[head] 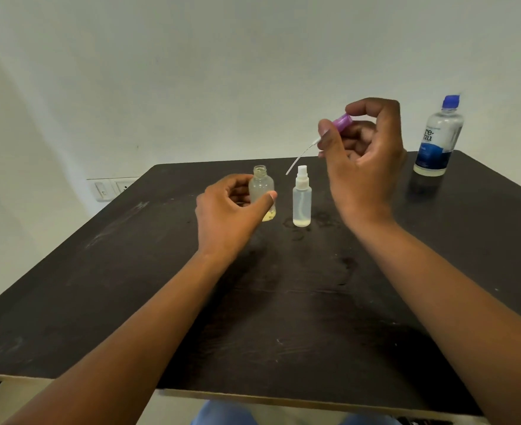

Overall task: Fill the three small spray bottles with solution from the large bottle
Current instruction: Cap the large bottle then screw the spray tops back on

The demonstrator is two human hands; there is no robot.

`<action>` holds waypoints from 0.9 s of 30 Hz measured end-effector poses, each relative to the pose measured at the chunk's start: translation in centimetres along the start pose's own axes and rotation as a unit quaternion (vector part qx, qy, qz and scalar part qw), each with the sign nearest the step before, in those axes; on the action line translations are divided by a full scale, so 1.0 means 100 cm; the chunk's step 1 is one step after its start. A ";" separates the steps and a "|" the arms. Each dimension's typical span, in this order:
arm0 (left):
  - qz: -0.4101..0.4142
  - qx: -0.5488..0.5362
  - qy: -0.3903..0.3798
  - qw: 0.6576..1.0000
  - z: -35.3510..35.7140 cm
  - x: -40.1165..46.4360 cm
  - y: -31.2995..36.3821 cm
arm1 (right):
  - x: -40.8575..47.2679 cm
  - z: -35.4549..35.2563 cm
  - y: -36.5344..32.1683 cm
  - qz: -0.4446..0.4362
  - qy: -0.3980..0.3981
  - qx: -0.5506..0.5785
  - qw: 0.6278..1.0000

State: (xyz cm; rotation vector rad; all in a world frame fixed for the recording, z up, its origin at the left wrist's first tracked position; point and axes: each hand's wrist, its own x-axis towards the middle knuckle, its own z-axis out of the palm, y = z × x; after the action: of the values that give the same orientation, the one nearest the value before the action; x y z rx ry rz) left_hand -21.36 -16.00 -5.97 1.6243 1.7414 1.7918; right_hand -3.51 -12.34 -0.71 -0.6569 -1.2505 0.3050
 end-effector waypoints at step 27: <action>0.049 -0.049 -0.127 0.990 0.026 -0.006 -0.013 | -0.013 0.003 0.018 -0.066 -0.108 -0.109 0.986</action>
State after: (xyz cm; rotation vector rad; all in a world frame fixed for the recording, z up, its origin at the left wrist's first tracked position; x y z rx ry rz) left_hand -19.86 -14.42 -7.99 1.8314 1.4650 1.5976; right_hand -4.00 -11.55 -2.81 -0.7374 -1.5419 0.1328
